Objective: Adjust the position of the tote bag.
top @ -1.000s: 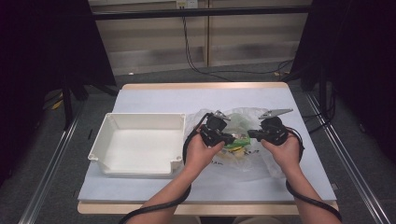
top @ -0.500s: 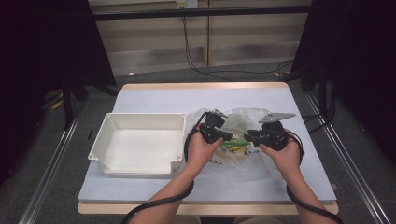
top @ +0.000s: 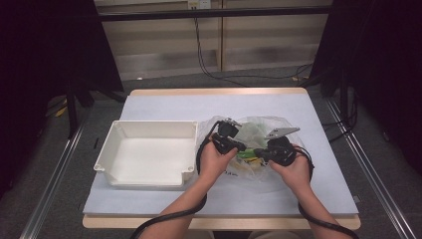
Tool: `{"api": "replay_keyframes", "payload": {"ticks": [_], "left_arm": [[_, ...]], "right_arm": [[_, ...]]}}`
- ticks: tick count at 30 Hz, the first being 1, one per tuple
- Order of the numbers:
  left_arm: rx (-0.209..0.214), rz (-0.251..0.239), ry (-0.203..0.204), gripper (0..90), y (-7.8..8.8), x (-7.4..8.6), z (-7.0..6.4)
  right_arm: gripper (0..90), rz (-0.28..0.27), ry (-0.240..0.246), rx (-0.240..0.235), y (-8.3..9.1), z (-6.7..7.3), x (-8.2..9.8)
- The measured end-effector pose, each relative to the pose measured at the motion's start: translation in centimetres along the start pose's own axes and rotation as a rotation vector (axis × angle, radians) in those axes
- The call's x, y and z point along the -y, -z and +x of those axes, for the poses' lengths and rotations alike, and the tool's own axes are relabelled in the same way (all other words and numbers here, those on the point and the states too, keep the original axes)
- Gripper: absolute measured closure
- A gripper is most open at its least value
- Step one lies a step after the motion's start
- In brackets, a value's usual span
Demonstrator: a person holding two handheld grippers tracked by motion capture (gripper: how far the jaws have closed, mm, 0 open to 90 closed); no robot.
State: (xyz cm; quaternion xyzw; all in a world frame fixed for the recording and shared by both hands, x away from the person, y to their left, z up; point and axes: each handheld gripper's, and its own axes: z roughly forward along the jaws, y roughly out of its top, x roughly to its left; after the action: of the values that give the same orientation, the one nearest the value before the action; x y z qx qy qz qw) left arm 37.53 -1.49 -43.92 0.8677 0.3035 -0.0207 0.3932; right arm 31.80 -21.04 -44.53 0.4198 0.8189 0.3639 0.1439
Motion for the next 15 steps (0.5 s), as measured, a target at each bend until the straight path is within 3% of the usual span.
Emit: {"api": "replay_keyframes", "payload": {"ticks": [2,6,10,13,14,15], "left_arm": [[0.006,0.007,-0.002,90.0,-0.2,0.3,-0.2],[0.003,0.03,-0.012,89.9,-1.0,1.0,-0.7],[0.016,0.051,-0.006,90.0,-1.8,1.8,-0.5],[0.016,0.047,-0.011,90.0,-1.9,2.1,-0.5],[0.018,0.034,0.007,90.0,-2.0,2.2,-0.6],[0.015,0.049,-0.003,90.0,-1.9,2.3,-0.6]], "right_arm": [[90.0,-0.008,-0.03,0.013,-0.4,-1.3,-0.2],[89.5,0.0,-0.045,0.031,-0.7,-2.0,-0.5],[89.5,-0.009,-0.075,0.028,-1.2,-3.5,-1.1],[89.9,-0.015,-0.083,0.021,-1.4,-4.1,-1.4],[90.0,-0.021,-0.096,0.017,-1.4,-4.3,-1.5],[90.0,-0.01,-0.098,0.027,-1.5,-4.6,-1.6]]}}
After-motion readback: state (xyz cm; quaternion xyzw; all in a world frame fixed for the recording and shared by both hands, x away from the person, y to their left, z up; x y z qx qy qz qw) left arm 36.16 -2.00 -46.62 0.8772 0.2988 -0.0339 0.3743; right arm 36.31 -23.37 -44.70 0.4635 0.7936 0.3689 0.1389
